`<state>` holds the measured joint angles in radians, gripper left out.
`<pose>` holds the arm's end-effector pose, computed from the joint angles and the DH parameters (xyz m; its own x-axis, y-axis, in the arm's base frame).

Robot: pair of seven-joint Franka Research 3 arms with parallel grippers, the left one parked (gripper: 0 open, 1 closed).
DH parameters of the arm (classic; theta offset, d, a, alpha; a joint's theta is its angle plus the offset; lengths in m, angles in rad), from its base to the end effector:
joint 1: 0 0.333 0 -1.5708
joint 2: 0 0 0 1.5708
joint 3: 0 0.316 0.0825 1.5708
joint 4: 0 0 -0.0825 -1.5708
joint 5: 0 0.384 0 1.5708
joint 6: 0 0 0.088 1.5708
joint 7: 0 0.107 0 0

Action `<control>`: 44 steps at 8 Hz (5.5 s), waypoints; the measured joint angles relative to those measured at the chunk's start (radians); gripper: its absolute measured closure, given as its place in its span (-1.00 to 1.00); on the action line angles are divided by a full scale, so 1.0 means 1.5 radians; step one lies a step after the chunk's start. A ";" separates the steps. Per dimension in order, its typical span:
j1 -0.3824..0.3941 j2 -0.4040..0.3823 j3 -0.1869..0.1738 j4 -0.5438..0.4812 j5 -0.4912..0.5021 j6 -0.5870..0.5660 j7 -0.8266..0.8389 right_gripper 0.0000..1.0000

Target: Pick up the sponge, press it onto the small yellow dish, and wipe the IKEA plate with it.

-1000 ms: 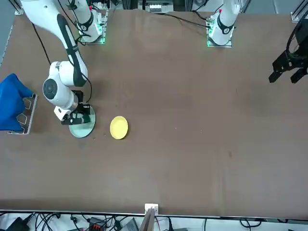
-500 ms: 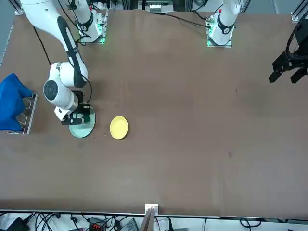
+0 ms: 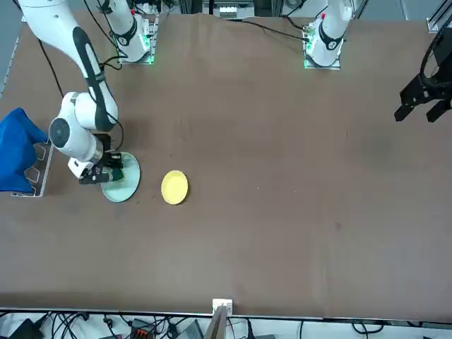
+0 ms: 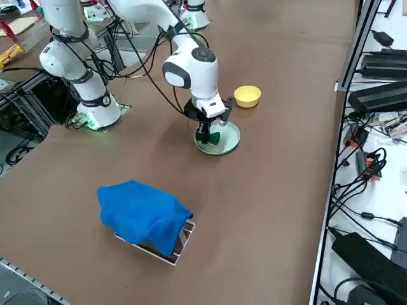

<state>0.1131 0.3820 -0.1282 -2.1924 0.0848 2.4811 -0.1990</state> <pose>0.5482 -0.0098 0.2029 0.9888 0.1215 -0.0872 0.1206 -0.9926 -0.0157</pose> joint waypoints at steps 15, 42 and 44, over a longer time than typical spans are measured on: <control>0.093 0.081 0.012 0.117 0.000 -0.002 0.088 0.59; -0.009 0.087 0.059 0.126 0.004 0.001 -0.039 0.58; 0.001 0.084 0.059 0.126 0.004 -0.013 -0.027 0.58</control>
<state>0.1140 0.5078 -0.0403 -2.0041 0.0910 2.4610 -0.2390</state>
